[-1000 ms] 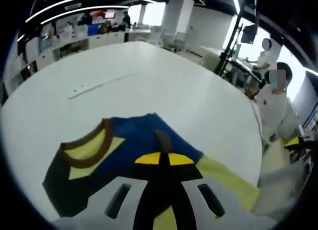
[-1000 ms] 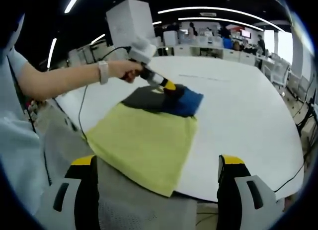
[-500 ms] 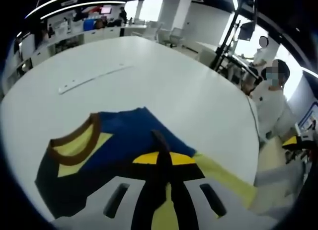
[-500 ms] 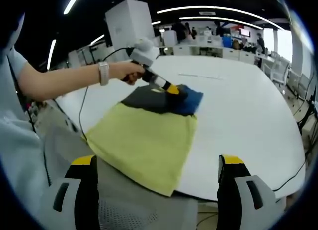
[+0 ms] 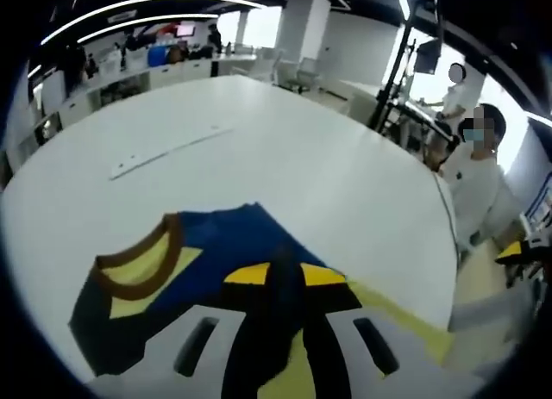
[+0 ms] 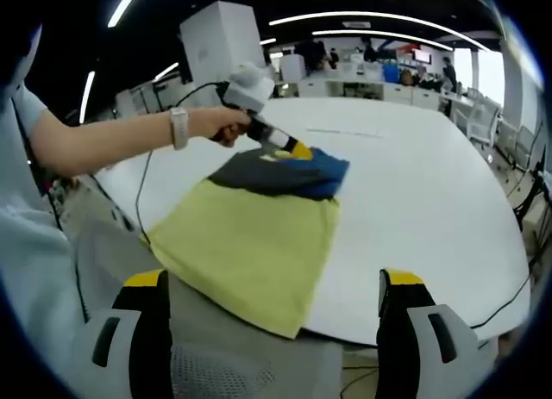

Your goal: Fold the garment on the visible template until the final outline fits inside the template.

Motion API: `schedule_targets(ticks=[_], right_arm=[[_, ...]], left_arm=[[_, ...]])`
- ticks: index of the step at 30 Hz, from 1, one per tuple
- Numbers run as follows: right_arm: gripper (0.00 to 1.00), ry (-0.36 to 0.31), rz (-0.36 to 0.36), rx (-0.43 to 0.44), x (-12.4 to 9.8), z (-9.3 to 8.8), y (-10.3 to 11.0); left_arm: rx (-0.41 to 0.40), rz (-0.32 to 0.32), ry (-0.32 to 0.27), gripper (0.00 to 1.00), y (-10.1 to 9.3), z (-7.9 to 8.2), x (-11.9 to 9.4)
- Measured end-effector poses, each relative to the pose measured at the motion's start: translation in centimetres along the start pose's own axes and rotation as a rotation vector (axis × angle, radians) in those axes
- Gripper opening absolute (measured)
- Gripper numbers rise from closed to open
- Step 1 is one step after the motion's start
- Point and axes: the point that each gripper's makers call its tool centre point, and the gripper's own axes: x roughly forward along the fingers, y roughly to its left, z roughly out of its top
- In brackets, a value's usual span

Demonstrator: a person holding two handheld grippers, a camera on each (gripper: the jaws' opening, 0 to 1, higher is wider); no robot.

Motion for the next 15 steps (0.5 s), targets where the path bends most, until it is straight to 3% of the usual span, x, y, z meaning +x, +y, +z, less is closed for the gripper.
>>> schedule_targets(ticks=[7, 15], right_arm=[[1.00, 0.006, 0.004, 0.003, 0.2, -0.1, 0.1], [1.00, 0.010, 0.008, 0.001, 0.4, 0.0, 0.1]], left_arm=[[-0.017, 0.037, 0.043, 0.14, 2.0, -2.1, -0.5], [-0.032, 0.079, 0.100, 0.11, 3.7, -4.7, -0.5]])
